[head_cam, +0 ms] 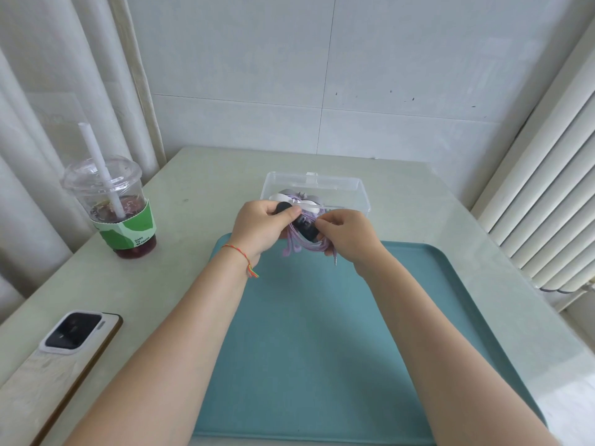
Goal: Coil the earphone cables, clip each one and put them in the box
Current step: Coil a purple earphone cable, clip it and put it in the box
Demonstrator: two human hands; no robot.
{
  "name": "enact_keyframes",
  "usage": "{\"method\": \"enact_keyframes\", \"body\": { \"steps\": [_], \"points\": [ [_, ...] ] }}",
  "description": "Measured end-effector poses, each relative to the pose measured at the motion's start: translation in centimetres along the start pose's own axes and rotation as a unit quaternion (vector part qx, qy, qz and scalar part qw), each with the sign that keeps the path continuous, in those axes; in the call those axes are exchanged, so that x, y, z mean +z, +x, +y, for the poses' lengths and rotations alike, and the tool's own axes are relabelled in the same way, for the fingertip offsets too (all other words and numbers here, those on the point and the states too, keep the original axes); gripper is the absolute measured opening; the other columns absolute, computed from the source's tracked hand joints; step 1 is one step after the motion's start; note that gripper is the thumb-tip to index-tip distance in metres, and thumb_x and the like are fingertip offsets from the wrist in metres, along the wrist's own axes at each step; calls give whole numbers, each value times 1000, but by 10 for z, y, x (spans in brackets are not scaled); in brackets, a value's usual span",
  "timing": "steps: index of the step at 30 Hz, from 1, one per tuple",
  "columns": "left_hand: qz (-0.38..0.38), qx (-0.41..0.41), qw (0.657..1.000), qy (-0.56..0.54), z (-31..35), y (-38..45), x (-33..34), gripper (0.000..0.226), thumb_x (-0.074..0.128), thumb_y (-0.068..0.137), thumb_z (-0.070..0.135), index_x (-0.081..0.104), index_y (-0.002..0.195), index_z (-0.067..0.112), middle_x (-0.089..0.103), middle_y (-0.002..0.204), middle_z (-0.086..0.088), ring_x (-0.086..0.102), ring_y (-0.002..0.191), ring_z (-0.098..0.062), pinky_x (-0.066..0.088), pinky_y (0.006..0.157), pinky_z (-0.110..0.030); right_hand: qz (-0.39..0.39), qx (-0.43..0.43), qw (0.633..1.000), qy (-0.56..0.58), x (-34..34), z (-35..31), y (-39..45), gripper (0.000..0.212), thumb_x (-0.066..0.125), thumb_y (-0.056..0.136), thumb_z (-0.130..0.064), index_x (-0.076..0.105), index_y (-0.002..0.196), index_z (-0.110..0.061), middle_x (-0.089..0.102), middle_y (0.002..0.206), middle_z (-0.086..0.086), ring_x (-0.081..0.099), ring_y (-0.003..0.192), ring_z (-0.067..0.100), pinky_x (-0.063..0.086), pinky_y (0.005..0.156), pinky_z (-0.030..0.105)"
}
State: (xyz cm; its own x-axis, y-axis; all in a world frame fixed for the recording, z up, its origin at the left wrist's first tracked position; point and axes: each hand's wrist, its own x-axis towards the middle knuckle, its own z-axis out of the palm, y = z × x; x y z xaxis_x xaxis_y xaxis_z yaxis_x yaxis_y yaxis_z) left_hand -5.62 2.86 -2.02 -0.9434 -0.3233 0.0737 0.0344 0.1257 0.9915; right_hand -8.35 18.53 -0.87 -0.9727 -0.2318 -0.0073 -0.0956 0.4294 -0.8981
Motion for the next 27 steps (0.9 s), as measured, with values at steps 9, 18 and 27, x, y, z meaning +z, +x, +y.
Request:
{"method": "enact_keyframes", "body": {
  "steps": [9, 18, 27],
  "points": [
    [47, 4, 996, -70, 5, 0, 2, 38, 71, 74, 40, 74, 80, 3, 58, 65, -28, 47, 59, -27, 39, 58, -31, -28, 4, 998, 55, -7, -1, 3, 23, 42, 98, -4, 64, 90, -4, 63, 67, 9, 58, 53, 15, 50, 58, 23],
    [9, -39, 972, -233, 12, -2, 3, 18, 60, 94, 12, 67, 88, -3, 48, 97, -19, 60, 66, -27, 50, 51, -24, -45, 89, 941, 325, -17, -5, 2, 19, 57, 97, -15, 65, 88, -1, 64, 76, 11, 61, 67, 23, 55, 68, 34],
    [-35, -25, 938, -344, 22, -9, 11, 20, 52, 98, 12, 68, 102, 1, 72, 98, -10, 70, 83, -18, 57, 75, -22, -119, 63, 932, 337, -9, -8, -4, 23, 52, 99, -18, 67, 102, -1, 70, 92, 12, 68, 81, 24, 53, 88, 38]
  ]
}}
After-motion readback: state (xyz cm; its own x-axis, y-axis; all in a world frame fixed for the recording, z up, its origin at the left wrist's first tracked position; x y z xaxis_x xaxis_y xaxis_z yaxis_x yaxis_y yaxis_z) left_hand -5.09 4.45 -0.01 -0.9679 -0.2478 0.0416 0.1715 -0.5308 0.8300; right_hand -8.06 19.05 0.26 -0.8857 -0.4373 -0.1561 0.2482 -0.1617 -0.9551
